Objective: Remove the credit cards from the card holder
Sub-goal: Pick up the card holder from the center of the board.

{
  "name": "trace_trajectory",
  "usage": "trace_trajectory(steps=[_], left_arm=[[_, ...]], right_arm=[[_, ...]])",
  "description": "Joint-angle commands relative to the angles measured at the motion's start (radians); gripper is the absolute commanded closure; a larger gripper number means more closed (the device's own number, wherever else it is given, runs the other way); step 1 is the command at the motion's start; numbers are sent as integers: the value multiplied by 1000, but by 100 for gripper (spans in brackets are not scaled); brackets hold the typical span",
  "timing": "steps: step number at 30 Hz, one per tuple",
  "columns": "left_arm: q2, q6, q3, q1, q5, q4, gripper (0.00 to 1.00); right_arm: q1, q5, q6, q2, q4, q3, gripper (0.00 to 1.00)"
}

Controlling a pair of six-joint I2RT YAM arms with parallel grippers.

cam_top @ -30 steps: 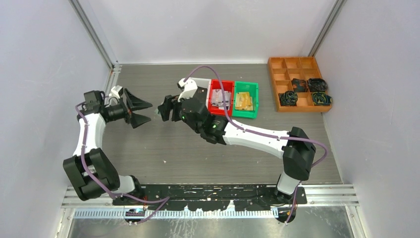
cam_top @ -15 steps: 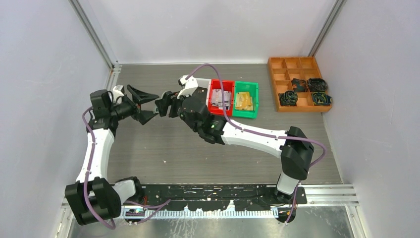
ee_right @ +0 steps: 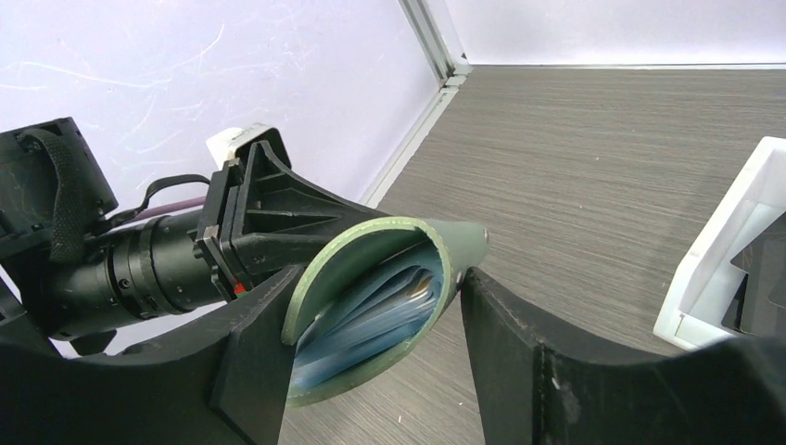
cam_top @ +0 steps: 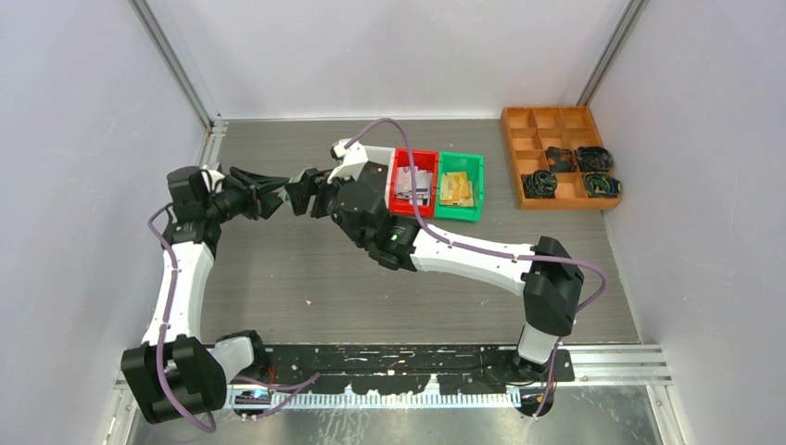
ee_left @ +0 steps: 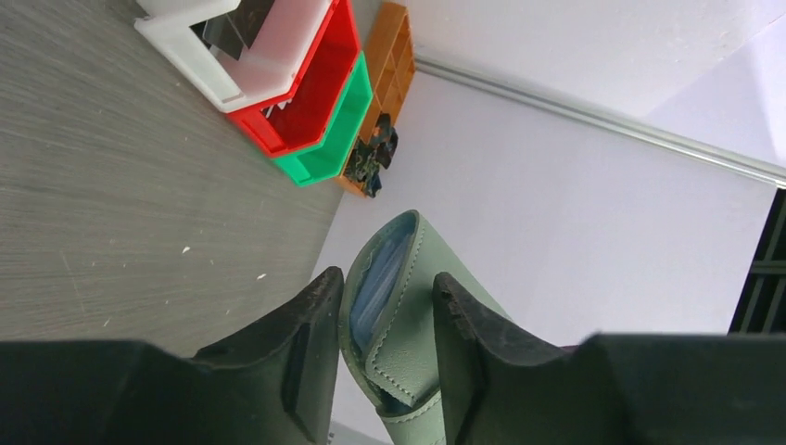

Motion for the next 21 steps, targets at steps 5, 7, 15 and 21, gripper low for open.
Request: trace_trajectory(steps=[5,7,15,21], left_arm=[[12,2,131,-7,3,76,84],[26,36,163,-3,2,44,92],[64,222,252,28,51,31,100],[120,474,348,29,274,31,100]], right_arm=[[21,-51,3,-4,15,5,32],[22,-66,7,-16,5,-24,28],[10,-205,31,-81,-97,-74,2],[-146,-716,207,-193,-120,-140,0]])
